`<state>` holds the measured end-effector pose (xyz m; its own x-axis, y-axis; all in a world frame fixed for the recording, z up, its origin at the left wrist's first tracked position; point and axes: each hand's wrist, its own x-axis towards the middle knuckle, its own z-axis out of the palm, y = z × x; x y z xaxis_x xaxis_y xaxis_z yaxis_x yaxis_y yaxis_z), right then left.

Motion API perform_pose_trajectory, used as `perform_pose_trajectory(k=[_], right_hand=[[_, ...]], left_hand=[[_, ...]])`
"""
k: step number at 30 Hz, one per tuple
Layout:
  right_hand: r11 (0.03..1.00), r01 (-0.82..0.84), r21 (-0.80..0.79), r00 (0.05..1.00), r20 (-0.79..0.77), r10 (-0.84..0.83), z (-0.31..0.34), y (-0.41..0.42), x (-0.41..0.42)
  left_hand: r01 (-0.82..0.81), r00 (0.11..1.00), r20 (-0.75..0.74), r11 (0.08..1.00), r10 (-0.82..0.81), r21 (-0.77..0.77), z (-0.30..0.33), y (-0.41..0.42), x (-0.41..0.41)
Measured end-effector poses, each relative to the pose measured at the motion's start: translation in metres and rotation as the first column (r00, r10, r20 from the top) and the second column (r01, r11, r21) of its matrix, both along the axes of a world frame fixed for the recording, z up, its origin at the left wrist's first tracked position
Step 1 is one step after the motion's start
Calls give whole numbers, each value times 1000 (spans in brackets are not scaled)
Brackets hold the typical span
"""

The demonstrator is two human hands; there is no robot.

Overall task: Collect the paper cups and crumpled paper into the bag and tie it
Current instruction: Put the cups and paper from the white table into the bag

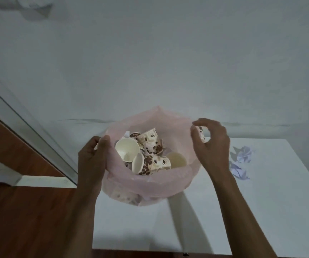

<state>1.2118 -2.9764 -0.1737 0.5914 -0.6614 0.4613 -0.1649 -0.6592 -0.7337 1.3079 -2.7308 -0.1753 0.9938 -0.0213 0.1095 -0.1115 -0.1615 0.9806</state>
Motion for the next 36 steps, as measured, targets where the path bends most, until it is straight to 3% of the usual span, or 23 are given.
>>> perform_pose_trajectory(k=[2,4,7,9,15,19,23,26,31,34,36], right_hand=[[980,168,106,985,11,-170,-20,-32,-8],[908,277,316,959,-153,-239,-44,-60,-11],[773,410,484,865,-476,-160,-71,-86,-15],[731,445,517,825,-555,-109,-76,-89,-19],[694,504,514,805,-570,-162,-94,-96,-30],[625,536,568,843,-406,-353,-74,-78,-39],[728,421,541,889,-86,-450,-25,-55,-35],[866,222,448,956,72,-283,10,-23,-31],[978,-48,202,985,-150,79,21,24,-8],[964,-207,166,889,-380,256,11,31,12],[945,-286,156,845,-424,326,6,28,15]], left_hand=[[45,999,-13,999,-45,7,-1,-11,2],[85,996,-29,996,-85,-3,-4,-21,2],[148,988,-43,989,-148,-11,-9,-33,1],[185,982,-39,983,-184,9,-10,-38,-2],[234,972,-38,971,-233,45,-9,-45,-3],[230,973,-39,972,-228,44,-7,-40,1],[155,988,-9,988,-155,-1,0,-28,6],[107,994,21,994,-107,3,3,-19,10],[76,997,25,997,-76,-1,7,-12,4],[54,998,7,999,-54,-2,5,-8,6],[38,999,-8,999,-38,27,1,-7,7]])
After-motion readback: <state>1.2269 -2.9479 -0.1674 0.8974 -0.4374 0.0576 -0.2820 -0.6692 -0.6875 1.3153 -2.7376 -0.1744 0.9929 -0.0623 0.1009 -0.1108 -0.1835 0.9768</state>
